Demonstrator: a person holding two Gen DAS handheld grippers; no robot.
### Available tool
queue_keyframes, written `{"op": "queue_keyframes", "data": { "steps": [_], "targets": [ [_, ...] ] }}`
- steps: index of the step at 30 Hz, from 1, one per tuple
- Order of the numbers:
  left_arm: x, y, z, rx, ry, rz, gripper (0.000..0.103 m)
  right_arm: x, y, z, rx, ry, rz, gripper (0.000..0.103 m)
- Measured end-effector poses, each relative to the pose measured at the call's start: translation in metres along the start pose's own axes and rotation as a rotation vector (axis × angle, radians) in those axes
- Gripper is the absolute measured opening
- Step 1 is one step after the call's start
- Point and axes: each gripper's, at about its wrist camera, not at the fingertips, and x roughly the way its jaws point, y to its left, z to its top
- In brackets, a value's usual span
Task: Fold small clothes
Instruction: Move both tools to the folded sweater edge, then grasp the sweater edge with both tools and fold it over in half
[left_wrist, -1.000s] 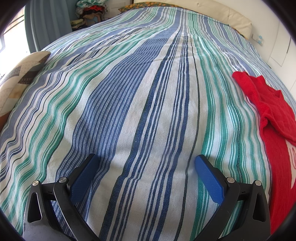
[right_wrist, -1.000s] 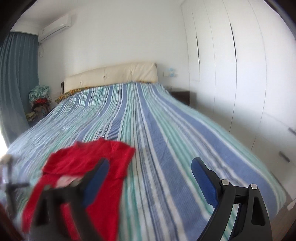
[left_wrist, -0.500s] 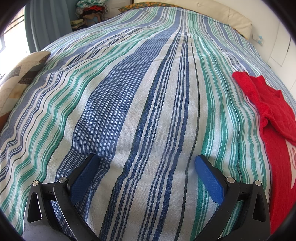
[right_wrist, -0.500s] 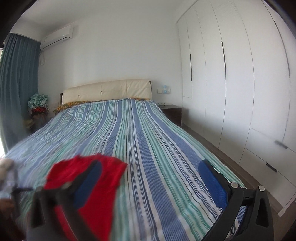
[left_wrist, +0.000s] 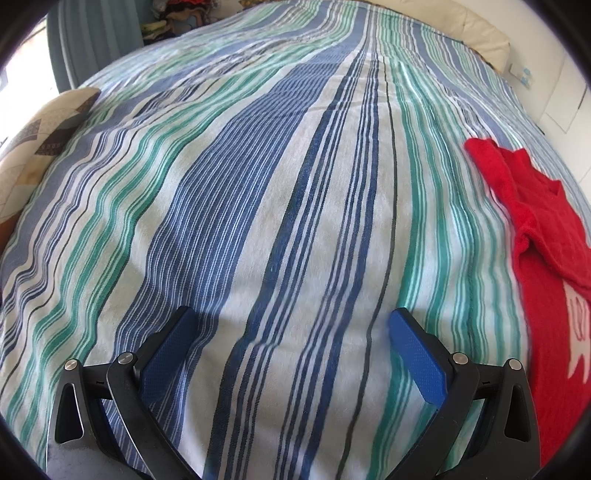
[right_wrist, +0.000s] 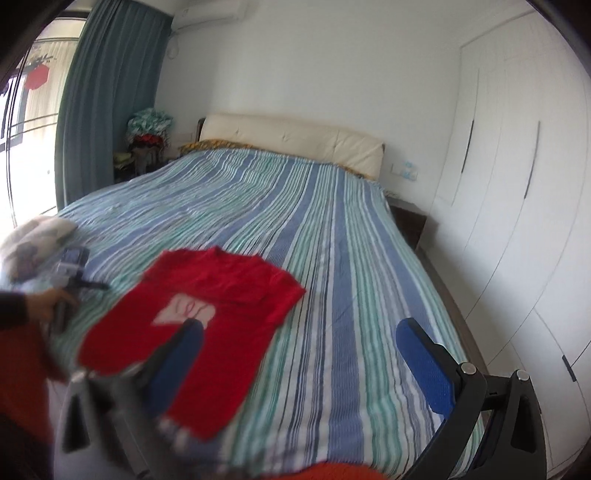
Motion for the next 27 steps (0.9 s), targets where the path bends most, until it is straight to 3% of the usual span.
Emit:
{"op": "queue_keyframes", "data": {
  "steps": [2,6,9,12,16,18,20,21,22,23,27],
  "targets": [
    [-0.027,0.0,-0.011,0.006,0.041,-0.105,0.094,0.025,0.007,-0.025,0.044,0.104,0.072,0.103],
    [-0.092,-0.022,-0.063,0.127,0.103,-0.409,0.092,0.072,0.019,-0.07,0.165,0.307,0.256,0.102],
    [-0.104,-0.049,-0.108,0.168,0.224,-0.542,0.092,0.107,0.034,-0.089,0.236,0.433,0.372,0.102],
    [-0.095,-0.075,-0.14,0.176,0.329,-0.559,0.081,0.152,0.045,-0.105,0.306,0.576,0.436,0.099],
    [-0.093,-0.098,-0.156,0.255,0.329,-0.49,0.076,0.196,0.047,-0.127,0.405,0.72,0.447,0.086],
    [-0.093,-0.101,-0.158,0.261,0.335,-0.484,0.066,0.209,0.048,-0.138,0.425,0.775,0.436,0.079],
    [-0.088,-0.096,-0.158,0.224,0.366,-0.5,0.036,0.215,0.048,-0.147,0.452,0.818,0.45,0.05],
    [-0.084,-0.093,-0.157,0.193,0.391,-0.52,0.025,0.216,0.048,-0.151,0.468,0.824,0.463,0.04],
    [-0.08,-0.089,-0.157,0.156,0.419,-0.545,0.004,0.216,0.045,-0.153,0.488,0.826,0.476,0.021],
    [-0.078,-0.084,-0.156,0.119,0.43,-0.564,0.004,0.216,0.042,-0.154,0.511,0.825,0.486,0.006],
    [-0.086,-0.074,-0.147,0.031,0.403,-0.631,0.002,0.208,0.031,-0.147,0.575,0.771,0.511,0.005]
  ]
}}
